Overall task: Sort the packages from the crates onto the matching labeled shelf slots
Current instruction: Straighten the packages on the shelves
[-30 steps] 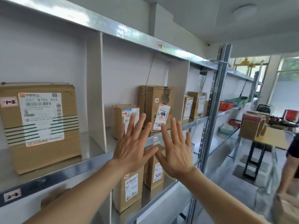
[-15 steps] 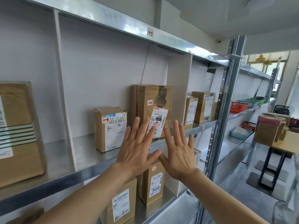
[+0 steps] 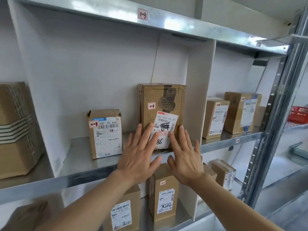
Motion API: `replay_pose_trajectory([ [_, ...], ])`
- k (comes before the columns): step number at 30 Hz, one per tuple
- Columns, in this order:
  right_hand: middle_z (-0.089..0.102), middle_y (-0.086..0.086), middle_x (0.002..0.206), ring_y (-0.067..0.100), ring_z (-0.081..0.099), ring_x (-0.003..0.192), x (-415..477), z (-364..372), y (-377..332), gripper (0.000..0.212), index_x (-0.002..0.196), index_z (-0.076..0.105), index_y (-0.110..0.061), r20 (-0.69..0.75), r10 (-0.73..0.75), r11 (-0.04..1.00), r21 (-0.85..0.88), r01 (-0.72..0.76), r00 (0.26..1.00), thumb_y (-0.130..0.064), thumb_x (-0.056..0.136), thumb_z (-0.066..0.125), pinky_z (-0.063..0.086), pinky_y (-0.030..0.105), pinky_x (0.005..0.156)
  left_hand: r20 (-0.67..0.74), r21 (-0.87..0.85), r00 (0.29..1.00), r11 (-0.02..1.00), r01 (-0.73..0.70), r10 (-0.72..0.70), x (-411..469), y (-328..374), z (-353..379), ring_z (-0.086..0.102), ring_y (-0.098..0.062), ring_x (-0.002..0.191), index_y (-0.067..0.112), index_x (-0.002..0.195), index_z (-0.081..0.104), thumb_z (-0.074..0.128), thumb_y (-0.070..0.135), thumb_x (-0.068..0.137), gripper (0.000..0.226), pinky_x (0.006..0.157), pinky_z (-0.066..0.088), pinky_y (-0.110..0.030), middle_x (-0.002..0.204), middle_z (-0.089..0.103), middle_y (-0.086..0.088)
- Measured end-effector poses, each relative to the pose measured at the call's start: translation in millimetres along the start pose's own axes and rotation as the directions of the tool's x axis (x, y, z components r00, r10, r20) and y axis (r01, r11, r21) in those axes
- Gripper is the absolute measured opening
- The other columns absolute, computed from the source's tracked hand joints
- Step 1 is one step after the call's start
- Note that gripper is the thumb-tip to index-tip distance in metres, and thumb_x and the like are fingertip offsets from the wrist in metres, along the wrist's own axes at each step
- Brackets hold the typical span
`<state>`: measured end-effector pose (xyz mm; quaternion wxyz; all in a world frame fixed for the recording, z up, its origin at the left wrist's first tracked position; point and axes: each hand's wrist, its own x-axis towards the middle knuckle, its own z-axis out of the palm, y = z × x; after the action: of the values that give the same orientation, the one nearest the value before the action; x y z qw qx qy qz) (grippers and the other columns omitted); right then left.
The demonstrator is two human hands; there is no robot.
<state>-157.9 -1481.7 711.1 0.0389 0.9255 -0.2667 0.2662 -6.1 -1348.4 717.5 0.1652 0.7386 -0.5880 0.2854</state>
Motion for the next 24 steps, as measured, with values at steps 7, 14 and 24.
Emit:
replay_pose_trajectory([
  [7,-0.01,0.012,0.173,0.036,0.007,0.16,11.9,12.5,14.1,0.08,0.167,0.007,-0.021,-0.038,-0.072,0.995,0.063,0.074,0.997,-0.048,0.097,0.034,0.025,0.064,0.12,0.035,0.048,0.998,0.998,0.05,-0.052,2.8,3.8,-1.6,-0.006,-0.029,0.156,0.018,0.161,0.017,0.024,0.061,0.098,0.076,0.122,0.018,-0.056,0.169,-0.014,0.002],
  [14,-0.003,0.012,0.174,0.036,0.015,0.159,14.7,24.0,22.7,0.08,0.167,0.008,-0.021,-0.125,-0.106,0.978,0.166,0.126,0.986,-0.045,0.096,0.039,0.029,0.065,0.117,-0.001,0.069,0.999,0.997,0.034,-0.034,1.5,4.4,-1.6,0.005,-0.03,0.155,0.015,0.158,0.025,0.034,0.056,0.098,0.073,0.119,0.026,-0.055,0.17,-0.003,-0.003],
  [24,-0.02,-0.001,0.167,0.021,-0.007,0.161,17.5,33.5,24.2,0.085,0.162,-0.01,-0.022,-0.135,-0.058,0.929,0.354,0.103,0.989,-0.054,0.091,0.023,0.008,0.044,0.126,0.001,0.062,0.987,0.986,0.158,-0.158,1.4,12.5,-0.1,0.001,-0.032,0.156,0.01,0.159,0.009,0.022,0.063,0.096,0.083,0.12,0.026,-0.056,0.165,-0.026,-0.011],
])
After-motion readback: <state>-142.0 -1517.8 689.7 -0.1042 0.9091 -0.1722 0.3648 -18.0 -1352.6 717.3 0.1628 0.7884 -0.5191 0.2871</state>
